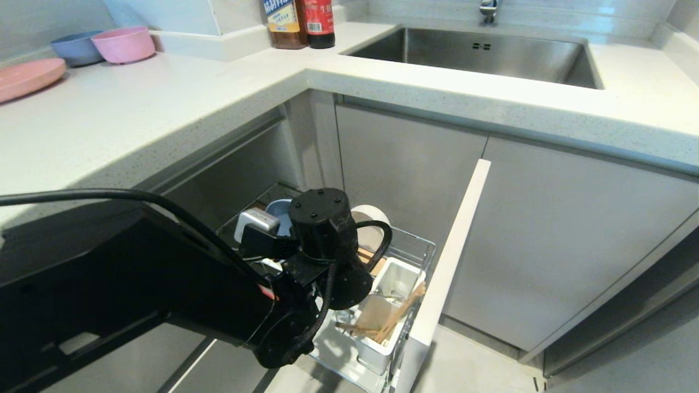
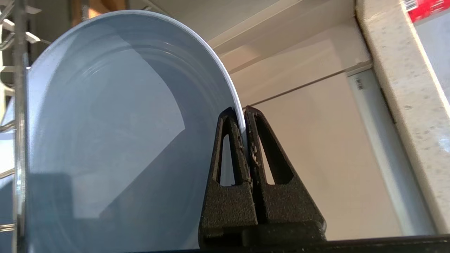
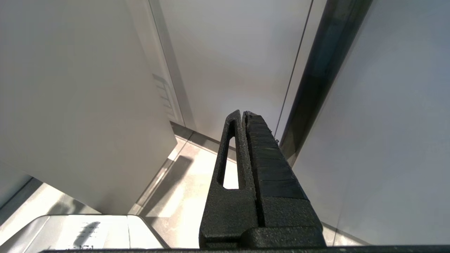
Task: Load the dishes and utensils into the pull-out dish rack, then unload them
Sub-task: Pick up the plate and place it in the cupboard
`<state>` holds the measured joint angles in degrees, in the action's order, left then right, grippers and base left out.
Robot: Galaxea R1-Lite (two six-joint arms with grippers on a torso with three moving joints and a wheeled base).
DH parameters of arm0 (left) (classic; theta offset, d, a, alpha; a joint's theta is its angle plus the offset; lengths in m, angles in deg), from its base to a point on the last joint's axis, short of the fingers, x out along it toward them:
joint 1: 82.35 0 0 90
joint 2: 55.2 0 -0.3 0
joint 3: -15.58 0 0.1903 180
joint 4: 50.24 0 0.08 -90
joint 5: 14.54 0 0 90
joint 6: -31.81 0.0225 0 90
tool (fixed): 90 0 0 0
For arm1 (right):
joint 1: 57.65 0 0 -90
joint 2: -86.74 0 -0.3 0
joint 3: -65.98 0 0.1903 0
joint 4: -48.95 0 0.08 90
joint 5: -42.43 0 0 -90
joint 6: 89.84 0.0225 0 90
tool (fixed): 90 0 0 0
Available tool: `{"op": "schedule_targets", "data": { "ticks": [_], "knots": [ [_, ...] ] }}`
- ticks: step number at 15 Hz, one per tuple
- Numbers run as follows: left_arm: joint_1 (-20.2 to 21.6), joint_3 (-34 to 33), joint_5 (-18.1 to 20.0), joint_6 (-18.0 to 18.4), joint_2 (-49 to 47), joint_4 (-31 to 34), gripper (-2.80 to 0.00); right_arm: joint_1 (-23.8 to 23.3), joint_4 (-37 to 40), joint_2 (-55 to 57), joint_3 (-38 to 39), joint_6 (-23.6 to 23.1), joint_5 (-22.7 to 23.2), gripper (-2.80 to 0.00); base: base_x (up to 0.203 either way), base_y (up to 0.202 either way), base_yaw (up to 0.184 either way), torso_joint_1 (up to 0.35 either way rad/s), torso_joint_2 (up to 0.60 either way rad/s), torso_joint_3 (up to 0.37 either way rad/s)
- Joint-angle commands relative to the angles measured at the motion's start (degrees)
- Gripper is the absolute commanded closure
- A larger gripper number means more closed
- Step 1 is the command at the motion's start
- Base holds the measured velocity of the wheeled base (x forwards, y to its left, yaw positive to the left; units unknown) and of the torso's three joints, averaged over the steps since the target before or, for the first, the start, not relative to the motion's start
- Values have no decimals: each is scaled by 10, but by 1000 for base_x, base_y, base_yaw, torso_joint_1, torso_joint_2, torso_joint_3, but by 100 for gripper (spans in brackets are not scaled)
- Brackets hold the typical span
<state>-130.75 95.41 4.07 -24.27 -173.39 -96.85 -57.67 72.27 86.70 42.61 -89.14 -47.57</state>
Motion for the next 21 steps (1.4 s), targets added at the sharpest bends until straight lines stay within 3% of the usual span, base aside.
{"op": "schedule_targets", "data": {
  "ticks": [1,5,10,11,17,21],
  "knots": [
    [1,0,-3,-16,-2,12,0,0,0,0,1,0,0,0,0,0,0,0,0,0],
    [2,0,-3,-76,2,92,0,0,0,0,1,0,0,0,0,0,0,0,0,0],
    [2,0,-3,-83,12,101,0,0,0,0,1,0,0,0,0,0,0,0,0,0],
    [2,0,-3,-83,13,102,-280,0,0,0,1,0,0,0,0,0,0,0,0,0],
    [1,0,-6,-81,24,122,-280,0,0,0,1,0,0,0,0,0,0,0,0,0],
    [-12,1,-6,-84,57,188,-280,0,0,0,1,0,0,0,0,0,0,0,0,0]
  ]
}}
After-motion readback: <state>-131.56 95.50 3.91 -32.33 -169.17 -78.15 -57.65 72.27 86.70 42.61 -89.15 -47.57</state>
